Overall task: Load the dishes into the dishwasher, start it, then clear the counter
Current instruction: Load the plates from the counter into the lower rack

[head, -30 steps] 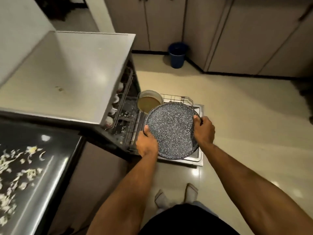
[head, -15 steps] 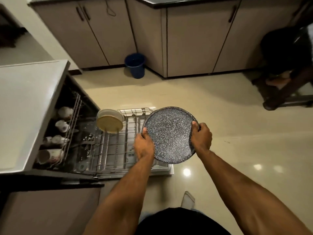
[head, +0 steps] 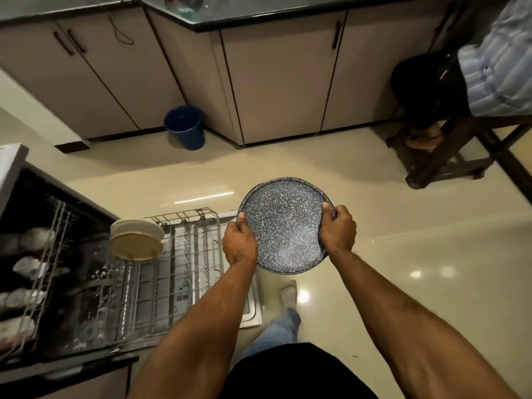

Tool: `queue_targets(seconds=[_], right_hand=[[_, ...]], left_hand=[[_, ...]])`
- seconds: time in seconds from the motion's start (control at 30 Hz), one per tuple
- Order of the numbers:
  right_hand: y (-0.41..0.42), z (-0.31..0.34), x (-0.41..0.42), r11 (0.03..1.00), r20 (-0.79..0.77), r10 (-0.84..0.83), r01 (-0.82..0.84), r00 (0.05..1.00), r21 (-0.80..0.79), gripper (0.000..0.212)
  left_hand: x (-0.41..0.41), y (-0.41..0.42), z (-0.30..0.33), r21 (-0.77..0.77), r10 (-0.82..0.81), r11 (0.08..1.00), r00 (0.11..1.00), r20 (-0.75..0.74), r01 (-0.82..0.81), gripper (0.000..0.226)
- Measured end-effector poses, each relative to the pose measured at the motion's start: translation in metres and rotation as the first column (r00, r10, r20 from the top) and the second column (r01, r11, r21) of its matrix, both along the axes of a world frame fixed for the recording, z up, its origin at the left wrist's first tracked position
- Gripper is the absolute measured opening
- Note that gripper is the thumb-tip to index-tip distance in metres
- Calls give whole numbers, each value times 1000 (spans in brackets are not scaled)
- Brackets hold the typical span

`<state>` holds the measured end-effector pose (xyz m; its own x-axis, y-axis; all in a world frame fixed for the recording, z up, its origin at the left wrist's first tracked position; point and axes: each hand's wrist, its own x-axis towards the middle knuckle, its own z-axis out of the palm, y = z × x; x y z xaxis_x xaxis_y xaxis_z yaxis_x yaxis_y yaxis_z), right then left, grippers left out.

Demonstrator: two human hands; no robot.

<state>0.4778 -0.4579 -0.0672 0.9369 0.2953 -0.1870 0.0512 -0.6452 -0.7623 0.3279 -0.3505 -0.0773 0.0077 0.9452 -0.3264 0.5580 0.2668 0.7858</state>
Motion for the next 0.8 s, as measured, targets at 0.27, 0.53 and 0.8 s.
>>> queue_targets(seconds=[0.27, 0.53, 0.8], right_hand=[[65, 7, 95, 999, 39, -16, 17, 999, -41, 36], [145, 15, 179, 999, 51, 25, -24, 998, -34, 37], [249, 1, 266, 987, 24, 162, -161, 987, -29, 38]], left_hand=[[96, 64, 6, 15, -16, 1000, 1000, -3, 16, 47], [176, 142, 10, 44, 13, 999, 1000, -14, -13, 50], [248, 220, 6, 70, 170, 983, 985, -20, -168, 47]])
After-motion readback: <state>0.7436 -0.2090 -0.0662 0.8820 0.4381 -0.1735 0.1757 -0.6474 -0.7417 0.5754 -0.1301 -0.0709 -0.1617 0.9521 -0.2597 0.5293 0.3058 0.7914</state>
